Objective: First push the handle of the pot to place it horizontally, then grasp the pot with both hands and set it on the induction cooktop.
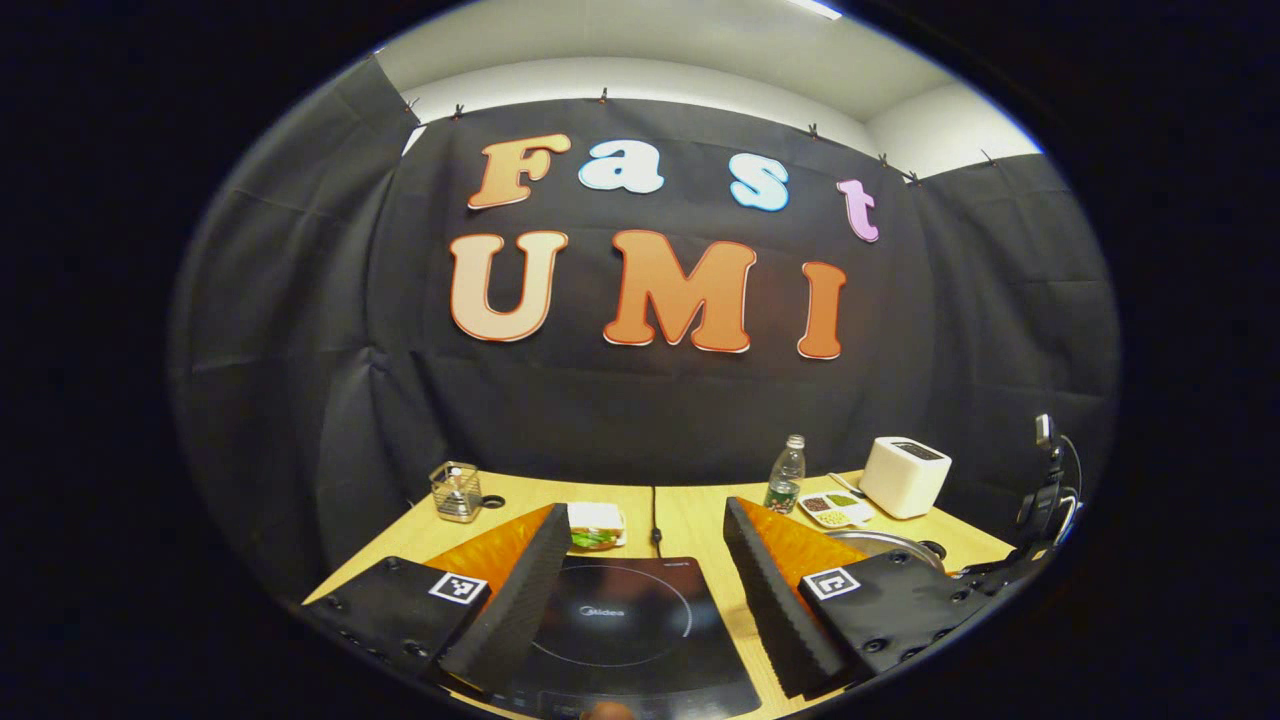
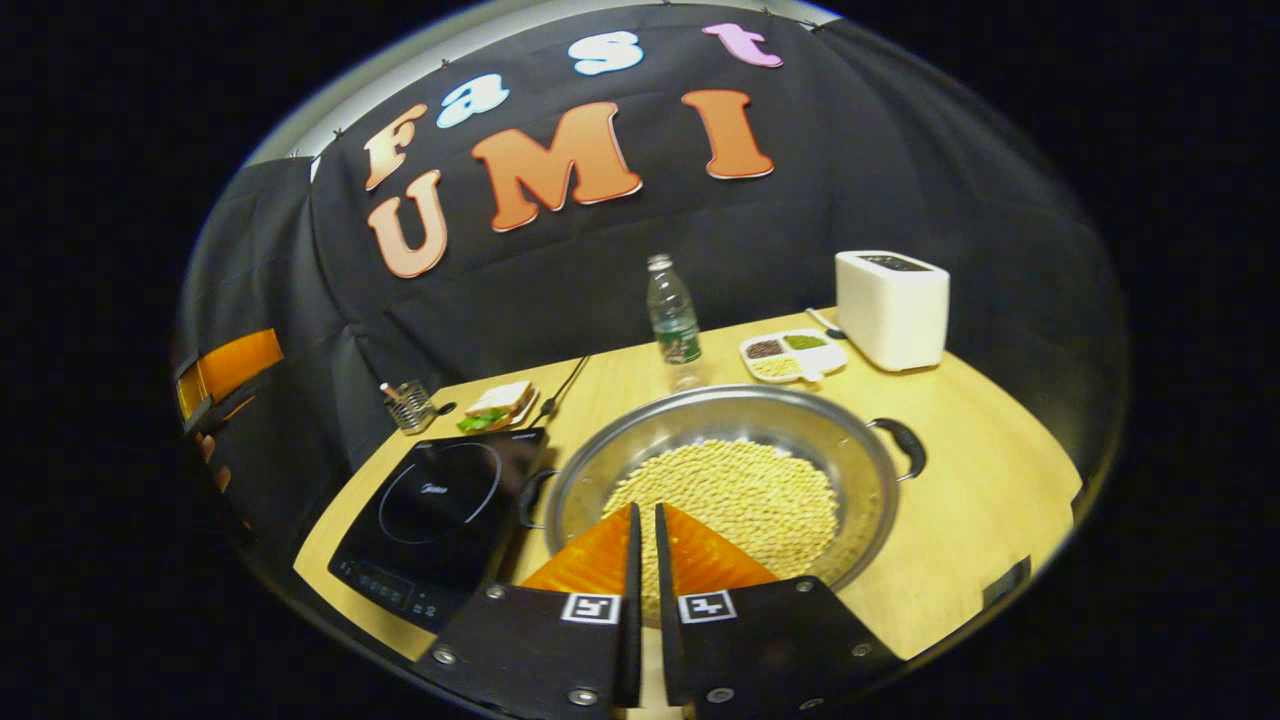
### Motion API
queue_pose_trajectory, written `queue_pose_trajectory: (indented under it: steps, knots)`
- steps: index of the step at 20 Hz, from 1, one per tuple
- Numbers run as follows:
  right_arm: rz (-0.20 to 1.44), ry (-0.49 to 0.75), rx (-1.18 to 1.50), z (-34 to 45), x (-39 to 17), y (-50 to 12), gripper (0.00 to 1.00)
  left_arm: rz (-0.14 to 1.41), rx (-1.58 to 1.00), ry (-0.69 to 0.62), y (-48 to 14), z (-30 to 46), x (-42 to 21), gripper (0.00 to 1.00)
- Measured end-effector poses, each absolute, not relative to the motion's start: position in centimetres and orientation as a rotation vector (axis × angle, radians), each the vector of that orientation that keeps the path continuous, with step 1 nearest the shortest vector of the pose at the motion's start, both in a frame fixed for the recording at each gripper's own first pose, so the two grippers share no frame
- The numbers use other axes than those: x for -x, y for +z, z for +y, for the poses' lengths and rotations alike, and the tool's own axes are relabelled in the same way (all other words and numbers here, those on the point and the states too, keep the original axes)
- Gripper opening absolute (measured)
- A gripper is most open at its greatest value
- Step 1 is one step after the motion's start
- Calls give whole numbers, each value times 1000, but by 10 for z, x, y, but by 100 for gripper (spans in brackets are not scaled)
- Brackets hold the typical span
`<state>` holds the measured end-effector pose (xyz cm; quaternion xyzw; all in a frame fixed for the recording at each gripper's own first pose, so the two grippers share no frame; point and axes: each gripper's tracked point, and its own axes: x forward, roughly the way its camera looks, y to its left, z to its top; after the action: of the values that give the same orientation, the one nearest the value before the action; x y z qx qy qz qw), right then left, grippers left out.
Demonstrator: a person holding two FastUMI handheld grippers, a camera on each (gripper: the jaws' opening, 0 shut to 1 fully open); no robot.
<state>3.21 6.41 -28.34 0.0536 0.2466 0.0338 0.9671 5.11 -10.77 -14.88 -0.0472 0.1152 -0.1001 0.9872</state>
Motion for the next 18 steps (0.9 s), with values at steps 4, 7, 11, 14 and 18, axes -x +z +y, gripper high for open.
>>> queue_pose_trajectory:
  steps: [4, 7, 11, 14, 18]
  knots:
    - [464, -26, -101, 9, -44, -278, 59, 301, 111, -263, -183, -156, -58, 96]
    - [447, -98, -67, -30, -55, -279, 89, 363, 112, -304, -215, -191, -62, 96]
    - [453, -158, -34, -64, -73, -290, 95, 460, 105, -339, -256, -223, -68, 100]
    - [487, -196, -22, -83, -83, -306, 95, 541, 76, -358, -291, -241, -74, 96]
    - [531, -208, -28, -94, -93, -325, 95, 656, 70, -376, -331, -254, -77, 100]
